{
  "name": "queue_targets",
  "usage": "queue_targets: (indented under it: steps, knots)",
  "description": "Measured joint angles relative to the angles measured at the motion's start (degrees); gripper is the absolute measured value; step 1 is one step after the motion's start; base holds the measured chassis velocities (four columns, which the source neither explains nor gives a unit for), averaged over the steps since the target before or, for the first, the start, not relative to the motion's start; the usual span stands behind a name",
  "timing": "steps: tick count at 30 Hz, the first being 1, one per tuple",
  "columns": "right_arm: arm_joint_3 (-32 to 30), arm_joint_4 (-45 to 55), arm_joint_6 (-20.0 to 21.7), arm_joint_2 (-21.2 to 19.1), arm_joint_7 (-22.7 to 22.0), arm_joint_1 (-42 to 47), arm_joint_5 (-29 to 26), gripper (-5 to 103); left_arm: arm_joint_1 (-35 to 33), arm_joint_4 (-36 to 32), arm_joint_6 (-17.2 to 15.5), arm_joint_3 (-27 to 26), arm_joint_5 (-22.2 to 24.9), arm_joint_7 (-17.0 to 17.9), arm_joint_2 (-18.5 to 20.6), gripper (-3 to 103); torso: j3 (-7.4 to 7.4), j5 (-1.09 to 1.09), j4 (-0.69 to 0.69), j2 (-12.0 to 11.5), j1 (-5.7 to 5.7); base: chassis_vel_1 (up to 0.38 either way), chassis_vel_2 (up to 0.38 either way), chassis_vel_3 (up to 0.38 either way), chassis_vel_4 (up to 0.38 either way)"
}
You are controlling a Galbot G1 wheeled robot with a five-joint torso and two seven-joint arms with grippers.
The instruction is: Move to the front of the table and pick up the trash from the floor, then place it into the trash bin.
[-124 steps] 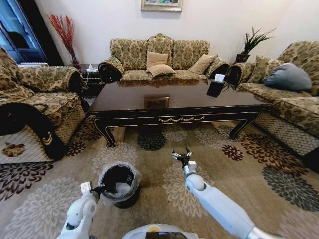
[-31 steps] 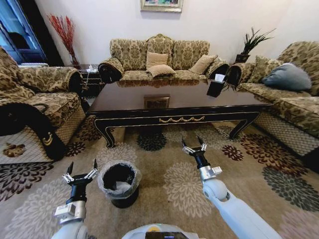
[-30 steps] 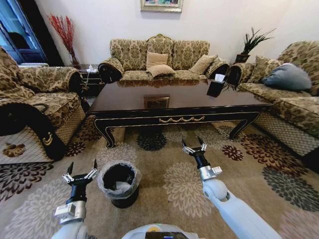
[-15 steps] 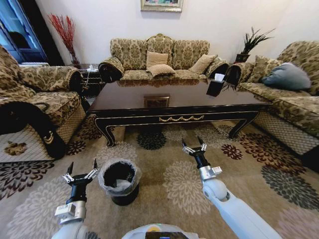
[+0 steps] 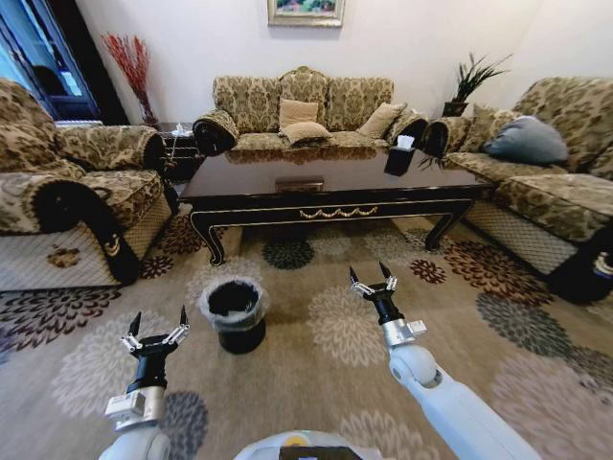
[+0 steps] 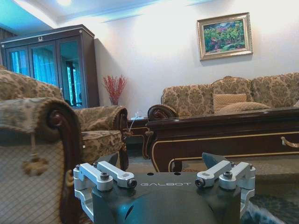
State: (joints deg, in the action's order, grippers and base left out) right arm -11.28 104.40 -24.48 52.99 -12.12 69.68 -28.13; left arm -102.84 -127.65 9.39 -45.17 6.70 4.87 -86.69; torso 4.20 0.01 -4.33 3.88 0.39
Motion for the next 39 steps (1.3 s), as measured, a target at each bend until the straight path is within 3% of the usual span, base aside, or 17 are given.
queue_targets:
  steps: [10, 12, 16, 18, 21, 23, 27, 29, 31, 35, 39]
  knots:
    - [0.0, 0.0, 0.0, 0.0, 0.0, 0.0, 0.0, 100, 0.0, 0.0, 0.0, 0.0, 0.0, 0.0, 0.0, 100, 0.0, -0.06, 0.0, 0.0, 0.0, 0.366, -0.354, -0.362, 0.368]
    - [0.0, 0.0, 0.0, 0.0, 0.0, 0.0, 0.0, 100, 0.0, 0.0, 0.0, 0.0, 0.0, 0.0, 0.0, 100, -0.01, 0.05, -0.01, 0.0, -0.02, 0.346, -0.329, -0.347, 0.355]
    - [0.0, 0.0, 0.0, 0.0, 0.0, 0.0, 0.0, 100, 0.0, 0.0, 0.0, 0.0, 0.0, 0.1, 0.0, 100, 0.01, -0.05, 0.0, 0.0, 0.0, 0.35, -0.372, -0.358, 0.366]
    - [0.0, 0.0, 0.0, 0.0, 0.0, 0.0, 0.0, 100, 0.0, 0.0, 0.0, 0.0, 0.0, 0.1, 0.0, 100, 0.0, 0.06, 0.0, 0.0, -0.01, 0.348, -0.316, -0.342, 0.339]
    - [0.0, 0.0, 0.0, 0.0, 0.0, 0.0, 0.0, 100, 0.0, 0.0, 0.0, 0.0, 0.0, 0.1, 0.0, 100, 0.01, -0.07, 0.01, 0.0, 0.0, 0.35, -0.348, -0.347, 0.356]
    - [0.0, 0.0, 0.0, 0.0, 0.0, 0.0, 0.0, 100, 0.0, 0.0, 0.0, 0.0, 0.0, 0.1, 0.0, 100, -0.02, 0.05, -0.01, 0.0, -0.02, 0.371, -0.34, -0.35, 0.342]
    - [0.0, 0.0, 0.0, 0.0, 0.0, 0.0, 0.0, 100, 0.0, 0.0, 0.0, 0.0, 0.0, 0.1, 0.0, 100, 0.0, -0.07, 0.0, 0.0, -0.01, 0.358, -0.372, -0.38, 0.376]
    - [0.0, 0.0, 0.0, 0.0, 0.0, 0.0, 0.0, 100, 0.0, 0.0, 0.0, 0.0, 0.0, 0.1, 0.0, 100, 0.0, 0.06, -0.01, 0.0, -0.01, 0.354, -0.345, -0.356, 0.34]
    - [0.0, 0.0, 0.0, 0.0, 0.0, 0.0, 0.0, 100, 0.0, 0.0, 0.0, 0.0, 0.0, 0.1, 0.0, 100, 0.01, -0.06, 0.0, 0.0, 0.0, 0.314, -0.36, -0.338, 0.371]
    - [0.0, 0.0, 0.0, 0.0, 0.0, 0.0, 0.0, 100, 0.0, 0.0, 0.0, 0.0, 0.0, 0.1, 0.0, 100, 0.0, 0.05, 0.0, 0.0, 0.0, 0.342, -0.341, -0.338, 0.351]
    - [0.0, 0.0, 0.0, 0.0, 0.0, 0.0, 0.0, 100, 0.0, 0.0, 0.0, 0.0, 0.0, 0.1, 0.0, 100, 0.0, -0.02, 0.0, 0.0, 0.0, 0.351, -0.348, -0.36, 0.363]
